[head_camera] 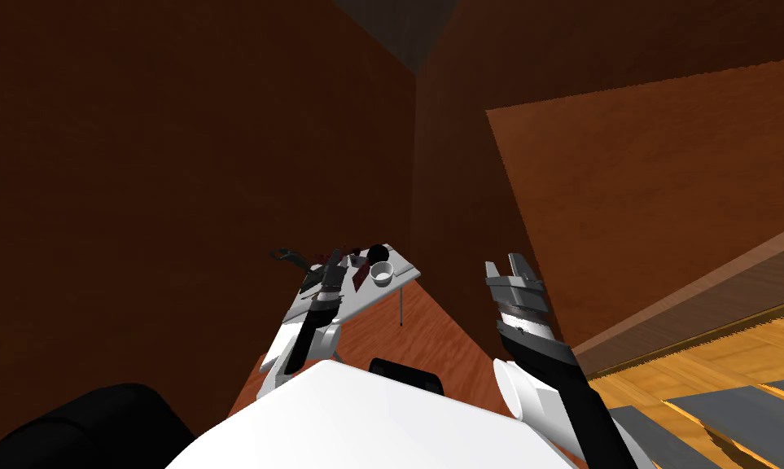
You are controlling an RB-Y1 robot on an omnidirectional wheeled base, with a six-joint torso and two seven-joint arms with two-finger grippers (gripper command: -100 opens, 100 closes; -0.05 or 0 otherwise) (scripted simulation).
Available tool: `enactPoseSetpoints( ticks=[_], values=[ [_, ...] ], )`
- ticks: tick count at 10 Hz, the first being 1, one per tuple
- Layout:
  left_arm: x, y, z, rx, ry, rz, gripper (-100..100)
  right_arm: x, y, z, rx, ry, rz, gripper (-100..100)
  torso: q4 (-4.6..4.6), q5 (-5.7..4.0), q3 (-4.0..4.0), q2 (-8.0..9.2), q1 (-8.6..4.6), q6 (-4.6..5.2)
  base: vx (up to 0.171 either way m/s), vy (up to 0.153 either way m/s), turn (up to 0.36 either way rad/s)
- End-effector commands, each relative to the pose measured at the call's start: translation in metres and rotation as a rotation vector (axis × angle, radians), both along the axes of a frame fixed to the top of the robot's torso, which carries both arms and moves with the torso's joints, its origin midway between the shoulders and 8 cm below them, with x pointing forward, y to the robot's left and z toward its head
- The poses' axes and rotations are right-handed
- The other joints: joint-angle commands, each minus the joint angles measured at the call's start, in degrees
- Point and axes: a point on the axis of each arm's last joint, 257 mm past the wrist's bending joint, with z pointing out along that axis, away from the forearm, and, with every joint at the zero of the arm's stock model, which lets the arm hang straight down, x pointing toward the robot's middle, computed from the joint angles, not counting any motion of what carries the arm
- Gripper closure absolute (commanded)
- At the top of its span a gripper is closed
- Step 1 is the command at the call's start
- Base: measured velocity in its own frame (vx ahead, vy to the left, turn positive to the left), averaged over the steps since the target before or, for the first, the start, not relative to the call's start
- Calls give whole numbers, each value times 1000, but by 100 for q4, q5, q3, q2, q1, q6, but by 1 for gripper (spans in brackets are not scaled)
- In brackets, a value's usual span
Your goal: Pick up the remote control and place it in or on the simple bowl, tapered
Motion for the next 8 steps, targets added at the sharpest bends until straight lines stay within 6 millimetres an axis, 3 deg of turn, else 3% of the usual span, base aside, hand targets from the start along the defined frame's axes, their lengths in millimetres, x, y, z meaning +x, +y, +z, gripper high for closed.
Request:
enactPoseSetpoints(
  ticks=[1, 8],
  values=[
    [11, -2, 2, 2, 8, -32, -100, 0, 0, 0, 0, 0, 0, 0, 0, 0, 0, 0, 0, 0, -38, -26, 11],
    [70, -5, 2, -106, 77, -144, -100, 0, 0, 0, 0, 0, 0, 0, 3, -3, 6, 11, -13, 1, -53, -39, 16]
  ],
)
